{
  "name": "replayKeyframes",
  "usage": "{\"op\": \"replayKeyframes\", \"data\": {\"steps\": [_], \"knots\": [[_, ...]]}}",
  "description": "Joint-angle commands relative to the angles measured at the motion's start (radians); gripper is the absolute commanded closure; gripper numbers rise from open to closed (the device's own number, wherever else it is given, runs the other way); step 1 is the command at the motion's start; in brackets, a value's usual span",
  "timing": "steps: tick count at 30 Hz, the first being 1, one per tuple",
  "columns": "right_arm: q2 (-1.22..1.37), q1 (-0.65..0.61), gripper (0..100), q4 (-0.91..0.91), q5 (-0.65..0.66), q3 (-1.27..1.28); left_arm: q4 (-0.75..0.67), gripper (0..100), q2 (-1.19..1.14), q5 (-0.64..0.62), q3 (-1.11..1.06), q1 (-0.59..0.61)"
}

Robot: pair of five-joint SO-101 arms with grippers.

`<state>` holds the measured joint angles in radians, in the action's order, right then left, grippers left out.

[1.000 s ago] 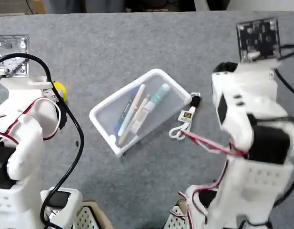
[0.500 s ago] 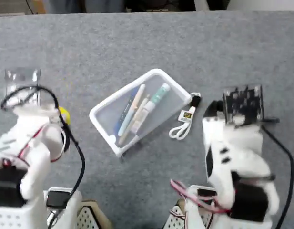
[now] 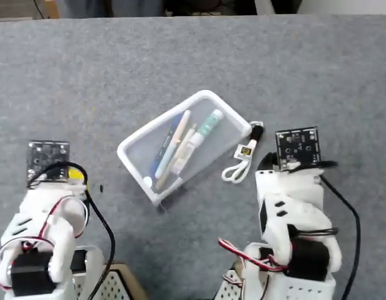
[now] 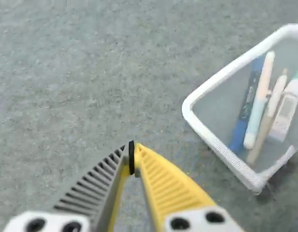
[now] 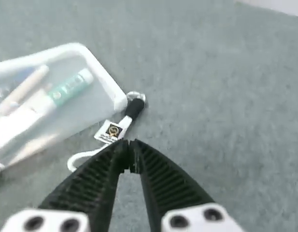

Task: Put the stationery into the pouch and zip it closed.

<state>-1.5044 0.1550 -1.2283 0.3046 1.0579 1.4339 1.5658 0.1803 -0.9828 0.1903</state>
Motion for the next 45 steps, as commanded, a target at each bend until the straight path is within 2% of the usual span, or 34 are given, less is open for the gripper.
{"op": "replayKeyframes", "data": {"steps": [1,8,13,18,27,32,40,45], "knots": [[-0.073,-0.005,98.6,0.068,0.075,0.113,-0.078,97,0.074,0.064,-0.107,0.012],[-0.252,0.006,98.5,0.072,0.084,0.329,-0.109,97,0.259,0.074,-0.317,0.021],[-0.354,0.095,98.5,0.074,0.089,0.467,-0.192,97,0.249,0.075,-0.435,0.137],[-0.344,0.095,98.5,0.112,0.089,0.576,-0.282,97,0.252,0.132,-0.562,0.179],[-0.338,0.094,98.5,0.123,0.087,0.628,-0.279,97,0.252,0.129,-0.648,0.174],[-0.338,0.094,98.5,0.040,0.089,0.628,-0.278,97,0.250,0.126,-0.716,0.180],[-0.340,0.092,98.5,-0.057,0.083,0.628,-0.166,97,0.250,0.124,-0.716,0.179],[-0.340,0.095,98.5,-0.057,0.081,0.628,-0.158,97,0.250,0.124,-0.716,0.180]]}}
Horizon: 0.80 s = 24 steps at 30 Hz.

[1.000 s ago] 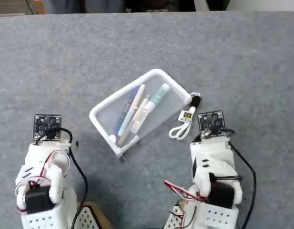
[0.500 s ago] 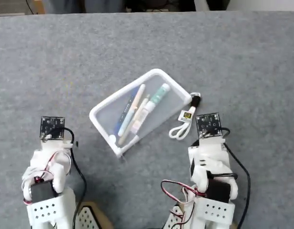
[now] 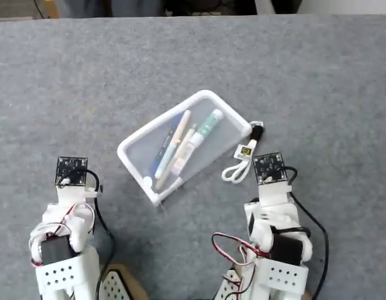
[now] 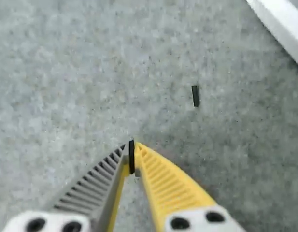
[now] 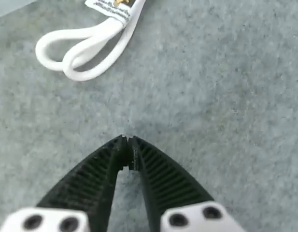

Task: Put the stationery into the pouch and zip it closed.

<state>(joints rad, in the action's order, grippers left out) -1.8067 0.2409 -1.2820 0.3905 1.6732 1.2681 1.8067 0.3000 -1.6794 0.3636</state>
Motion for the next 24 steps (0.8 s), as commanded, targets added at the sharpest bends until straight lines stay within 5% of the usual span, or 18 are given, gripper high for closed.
{"op": "replayKeyframes", "data": {"steps": [1,24], "knots": [[-0.038,0.009,98.5,-0.003,-0.005,0.013,0.008,97,0.009,0.005,-0.019,0.007],[-0.038,0.009,98.5,-0.003,-0.003,0.013,0.008,97,0.009,0.008,-0.019,-0.004]]}}
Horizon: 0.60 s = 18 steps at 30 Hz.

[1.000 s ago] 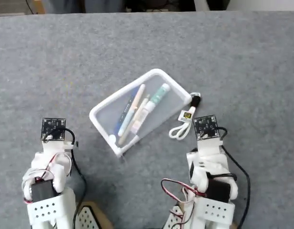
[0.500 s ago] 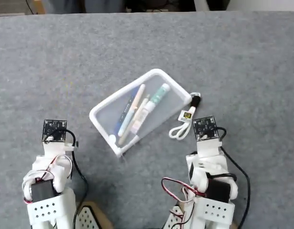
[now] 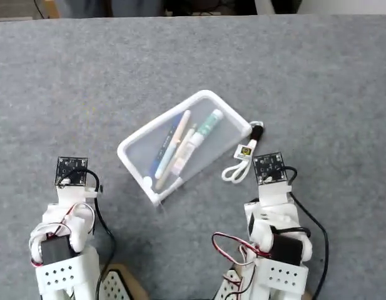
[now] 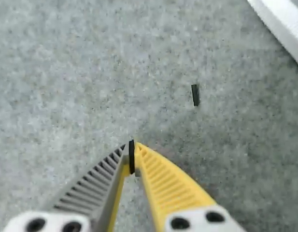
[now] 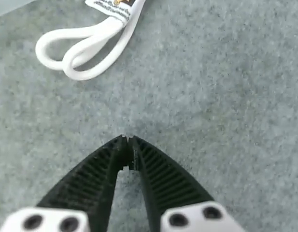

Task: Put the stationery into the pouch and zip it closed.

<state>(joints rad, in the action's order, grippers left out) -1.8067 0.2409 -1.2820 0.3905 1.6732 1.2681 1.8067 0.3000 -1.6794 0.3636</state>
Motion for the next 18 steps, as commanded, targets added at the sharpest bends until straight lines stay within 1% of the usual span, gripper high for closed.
{"op": "replayKeyframes", "data": {"steps": [1,3,12,18], "knots": [[-0.038,0.009,98.5,-0.003,-0.003,0.013,0.008,97,0.009,0.008,-0.019,-0.004],[-0.038,0.009,98.5,-0.003,-0.003,0.013,0.008,97,0.009,0.008,-0.019,-0.007],[-0.038,0.009,98.5,-0.003,-0.003,0.013,0.008,97,0.009,0.008,-0.019,-0.140],[-0.038,0.009,98.5,-0.003,-0.003,0.013,0.008,97,0.009,0.006,-0.019,-0.162]]}}
